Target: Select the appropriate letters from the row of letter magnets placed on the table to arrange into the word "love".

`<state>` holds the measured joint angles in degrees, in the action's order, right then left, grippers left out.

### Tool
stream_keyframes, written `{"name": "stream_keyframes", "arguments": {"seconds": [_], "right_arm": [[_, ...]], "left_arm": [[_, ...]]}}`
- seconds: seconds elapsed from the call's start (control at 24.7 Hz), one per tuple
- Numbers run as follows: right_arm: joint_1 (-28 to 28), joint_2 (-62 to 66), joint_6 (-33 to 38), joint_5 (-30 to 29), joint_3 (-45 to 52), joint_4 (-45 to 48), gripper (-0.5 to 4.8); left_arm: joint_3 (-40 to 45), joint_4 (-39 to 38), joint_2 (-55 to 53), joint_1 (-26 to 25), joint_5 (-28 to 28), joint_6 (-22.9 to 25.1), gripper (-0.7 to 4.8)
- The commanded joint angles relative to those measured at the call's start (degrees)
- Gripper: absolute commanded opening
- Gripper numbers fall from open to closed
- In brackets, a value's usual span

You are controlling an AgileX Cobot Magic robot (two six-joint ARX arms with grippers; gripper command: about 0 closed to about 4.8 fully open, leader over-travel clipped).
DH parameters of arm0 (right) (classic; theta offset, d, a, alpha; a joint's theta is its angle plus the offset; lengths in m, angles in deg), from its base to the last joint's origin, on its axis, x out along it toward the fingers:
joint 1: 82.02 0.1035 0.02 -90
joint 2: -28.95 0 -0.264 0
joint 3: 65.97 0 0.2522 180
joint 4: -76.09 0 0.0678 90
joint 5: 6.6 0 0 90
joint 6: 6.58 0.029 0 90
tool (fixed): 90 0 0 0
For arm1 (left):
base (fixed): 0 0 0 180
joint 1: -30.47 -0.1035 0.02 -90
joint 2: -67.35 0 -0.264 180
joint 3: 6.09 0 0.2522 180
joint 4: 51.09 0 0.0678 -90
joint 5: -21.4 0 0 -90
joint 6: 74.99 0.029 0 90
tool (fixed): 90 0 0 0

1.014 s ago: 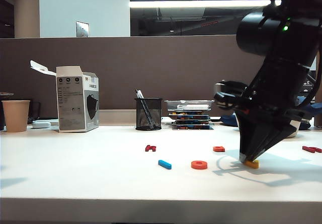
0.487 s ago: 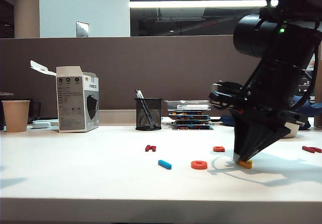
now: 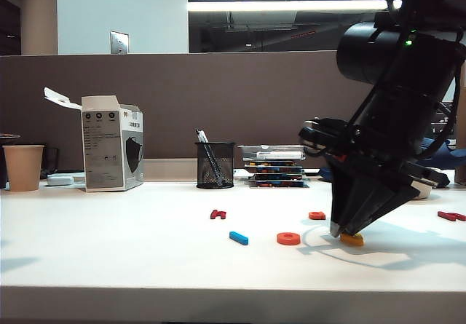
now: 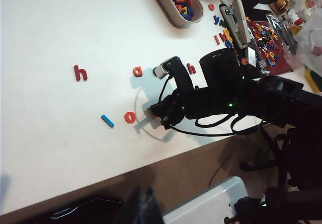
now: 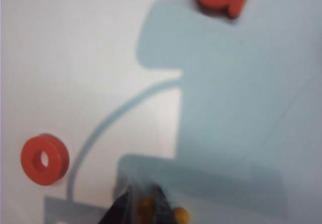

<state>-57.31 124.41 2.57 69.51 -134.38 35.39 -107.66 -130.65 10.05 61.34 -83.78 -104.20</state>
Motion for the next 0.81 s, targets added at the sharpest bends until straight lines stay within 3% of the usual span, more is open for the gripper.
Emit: {"name": "stream_keyframes", "arguments": {"seconds": [0.04,0.81], "right_arm": [[0.0,-0.1,0.1,-0.2,0.2,-1.4,0.65],[-0.1,-0.2,0.1,-0.1,0.2,4.1,0.65]], "left_arm": [[-0.2,0.2,0.1,0.0,-0.1,0.3,-0.05],[-0.2,0.2,0.1,0.0,-0.1,0.3,-0.05]]}}
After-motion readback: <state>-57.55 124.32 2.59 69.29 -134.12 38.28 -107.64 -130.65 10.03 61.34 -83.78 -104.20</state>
